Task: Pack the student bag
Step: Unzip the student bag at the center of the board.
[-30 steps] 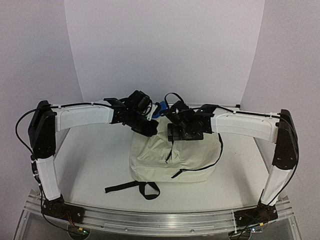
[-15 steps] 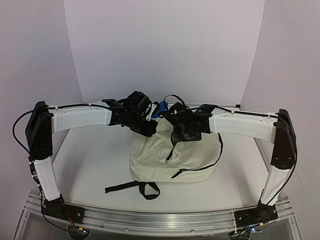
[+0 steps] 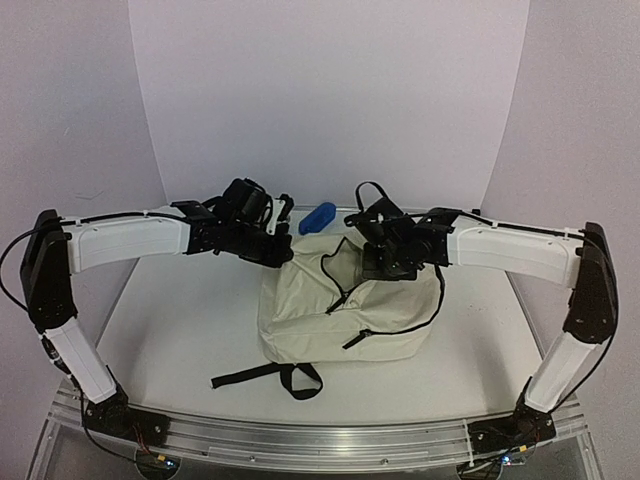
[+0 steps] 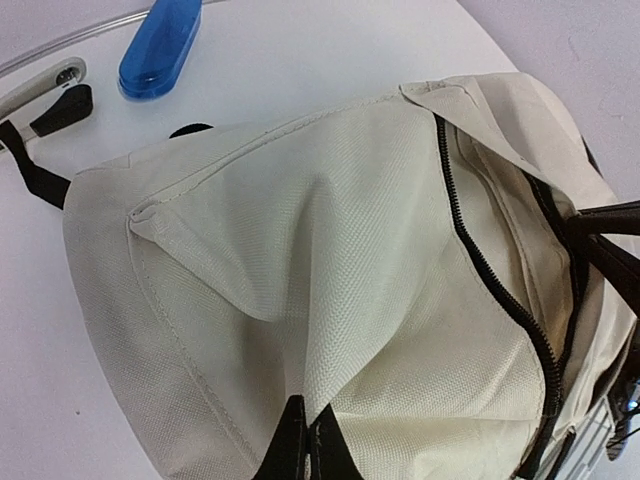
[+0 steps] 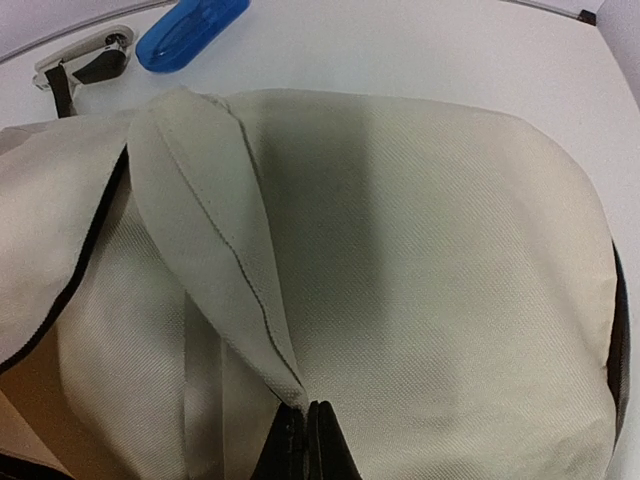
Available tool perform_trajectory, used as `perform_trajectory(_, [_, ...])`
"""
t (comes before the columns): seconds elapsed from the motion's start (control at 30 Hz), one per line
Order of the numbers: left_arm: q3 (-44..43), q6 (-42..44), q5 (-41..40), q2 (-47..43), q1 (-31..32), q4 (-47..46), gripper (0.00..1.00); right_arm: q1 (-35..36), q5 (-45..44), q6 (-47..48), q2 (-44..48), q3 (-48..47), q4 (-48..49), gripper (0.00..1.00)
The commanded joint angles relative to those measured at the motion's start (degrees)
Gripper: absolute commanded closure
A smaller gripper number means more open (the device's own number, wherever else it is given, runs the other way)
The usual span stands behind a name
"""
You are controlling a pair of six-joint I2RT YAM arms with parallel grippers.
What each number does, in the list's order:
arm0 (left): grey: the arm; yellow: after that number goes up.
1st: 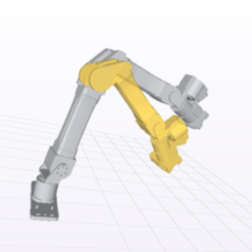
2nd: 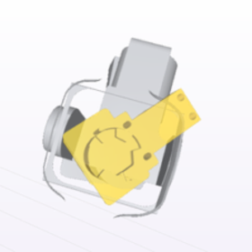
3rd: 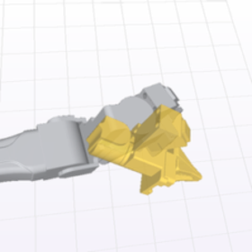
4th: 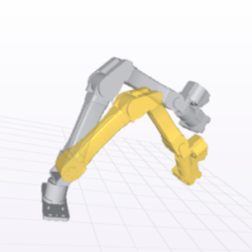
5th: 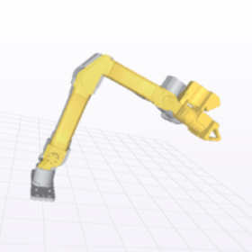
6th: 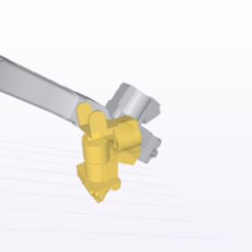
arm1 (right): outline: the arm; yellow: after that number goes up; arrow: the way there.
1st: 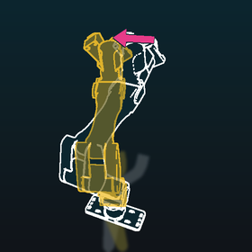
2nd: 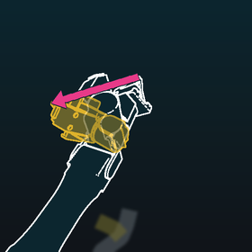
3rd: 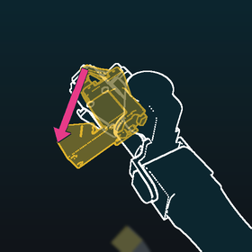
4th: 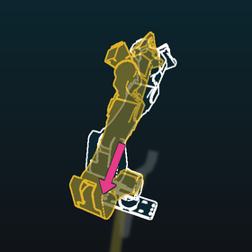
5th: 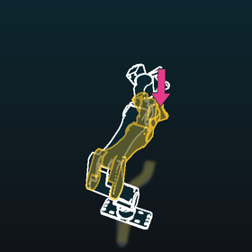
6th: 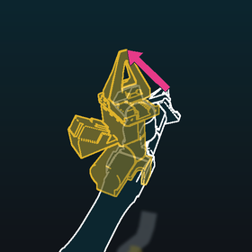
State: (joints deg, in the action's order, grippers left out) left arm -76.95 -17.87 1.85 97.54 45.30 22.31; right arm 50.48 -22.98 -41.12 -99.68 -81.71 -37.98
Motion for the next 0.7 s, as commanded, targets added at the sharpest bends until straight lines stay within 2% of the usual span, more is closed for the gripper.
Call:
perform_trajectory(0.0, [5.47, -3.65, 0.21, -6.77, -7.57, -2.27, 1.0, -3.96, -0.53, -0.28, 6.72, 4.78, -0.7, 1.0])
perform_trajectory(0.2, [5.33, -4.02, 2.43, -6.34, -8.12, -1.59, 1.0, -5.34, 8.36, 0.86, 9.19, 9.9, 9.08, 1.0])
perform_trajectory(0.27, [3.08, -3.48, 5.19, -6.05, -8.08, -0.82, 0.99, -5.38, 13.91, 1.29, 11.12, 12.27, 15.38, 1.0])
perform_trajectory(0.3, [1.49, -3.03, 7.03, -5.98, -7.99, -0.3, 0.9, -5.32, 16.26, 1.36, 11.87, 13.02, 17.89, 1.0])
perform_trajectory(0.4, [-2.95, -1.73, 7.53, -5.57, -5.64, 1.47, 0.49, -5.43, 19.88, 1.08, 12.43, 13.75, 21.66, 1.0])
perform_trajectory(0.43, [-3.94, -1.49, 6.3, -5.45, -4.6, 1.67, 0.38, -5.4, 20.11, 1.02, 12.46, 13.81, 21.91, 1.0])
perform_trajectory(0.47, [-6.74, -1.72, 0.48, -4.25, -1.77, 4.23, 0.21, -5.31, 20.88, 0.81, 12.41, 13.93, 22.95, 1.0])
perform_trajectory(0.57, [-14.82, -2.72, -7.85, 0.04, 2.94, 10.61, 0.02, -5.37, 20.92, 0.13, 12.45, 14.35, 24.08, 1.0])
perform_trajectory(0.67, [-19.44, -4.06, -11.06, 3.95, 6.22, 14.76, 0.0, -5.36, 20.49, -0.21, 12.89, 15.0, 24.67, 1.0])
